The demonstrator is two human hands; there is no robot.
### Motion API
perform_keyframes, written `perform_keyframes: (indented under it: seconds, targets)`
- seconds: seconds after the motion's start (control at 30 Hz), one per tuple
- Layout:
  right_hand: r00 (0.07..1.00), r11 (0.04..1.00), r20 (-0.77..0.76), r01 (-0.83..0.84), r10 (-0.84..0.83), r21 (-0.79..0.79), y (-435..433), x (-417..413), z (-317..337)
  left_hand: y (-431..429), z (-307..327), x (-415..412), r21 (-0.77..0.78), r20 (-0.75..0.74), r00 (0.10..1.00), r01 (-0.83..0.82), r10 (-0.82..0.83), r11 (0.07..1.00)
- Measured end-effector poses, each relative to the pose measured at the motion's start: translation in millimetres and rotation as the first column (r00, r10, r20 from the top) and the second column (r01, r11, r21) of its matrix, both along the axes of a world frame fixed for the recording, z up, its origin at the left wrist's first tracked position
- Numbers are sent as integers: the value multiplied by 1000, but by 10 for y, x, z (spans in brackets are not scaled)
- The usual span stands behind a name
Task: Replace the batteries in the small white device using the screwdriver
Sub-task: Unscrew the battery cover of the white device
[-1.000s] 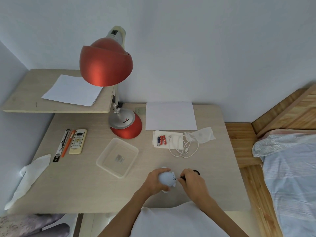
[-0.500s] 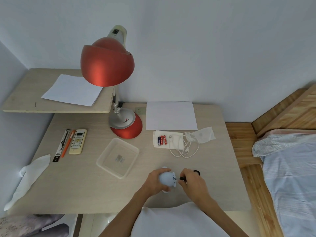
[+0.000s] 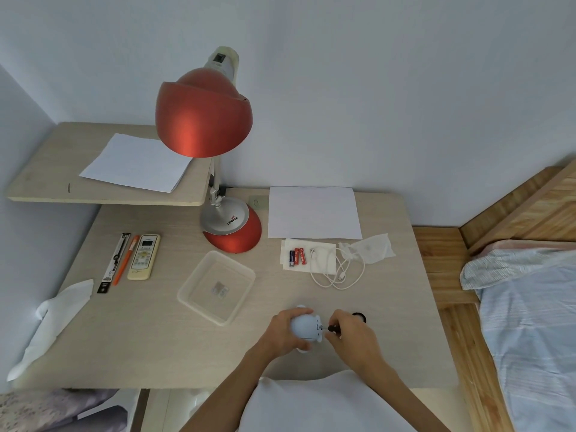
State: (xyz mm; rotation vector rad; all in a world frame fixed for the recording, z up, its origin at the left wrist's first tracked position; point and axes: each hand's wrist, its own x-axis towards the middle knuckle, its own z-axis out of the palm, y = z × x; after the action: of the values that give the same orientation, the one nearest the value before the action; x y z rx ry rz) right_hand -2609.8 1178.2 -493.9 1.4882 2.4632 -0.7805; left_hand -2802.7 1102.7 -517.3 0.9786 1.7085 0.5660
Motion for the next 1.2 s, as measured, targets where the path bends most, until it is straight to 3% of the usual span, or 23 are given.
perform_keyframes:
  seconds: [0.6, 0.93, 1.2]
  targets:
    - [996, 996, -46, 82, -80, 34, -13, 12, -27, -8, -4, 25, 4, -7, 1000, -11, 11, 1000]
    - [894, 889, -227, 427, -386, 167, 196, 277, 242, -38, -62, 33, 34, 31, 997, -68, 67, 997]
    - [804, 790, -136, 595, -579, 149, 267, 866, -67, -38, -137, 34, 36, 38, 997, -66, 64, 997]
